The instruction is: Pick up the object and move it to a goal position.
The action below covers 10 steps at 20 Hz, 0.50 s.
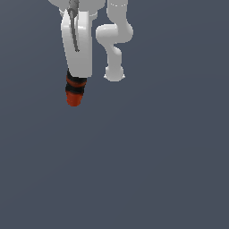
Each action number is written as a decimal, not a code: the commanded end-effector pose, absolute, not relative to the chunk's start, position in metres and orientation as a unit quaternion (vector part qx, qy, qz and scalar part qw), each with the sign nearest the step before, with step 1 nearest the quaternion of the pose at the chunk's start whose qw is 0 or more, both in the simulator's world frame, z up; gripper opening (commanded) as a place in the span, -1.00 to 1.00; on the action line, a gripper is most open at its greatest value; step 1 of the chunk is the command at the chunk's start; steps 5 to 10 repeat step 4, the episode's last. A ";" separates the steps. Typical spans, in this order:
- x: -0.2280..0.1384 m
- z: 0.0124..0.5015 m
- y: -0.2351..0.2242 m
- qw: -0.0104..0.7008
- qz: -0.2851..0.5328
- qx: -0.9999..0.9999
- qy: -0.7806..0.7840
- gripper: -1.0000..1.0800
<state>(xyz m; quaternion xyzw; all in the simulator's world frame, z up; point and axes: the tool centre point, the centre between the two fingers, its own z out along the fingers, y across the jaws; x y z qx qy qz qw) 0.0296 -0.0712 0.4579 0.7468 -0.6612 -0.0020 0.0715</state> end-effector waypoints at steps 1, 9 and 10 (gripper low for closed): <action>0.030 0.464 -0.073 0.070 0.000 0.747 -0.661 -1.00; 0.030 0.465 -0.073 0.070 0.000 0.747 -0.661 -1.00; 0.030 0.465 -0.073 0.070 0.000 0.747 -0.661 -1.00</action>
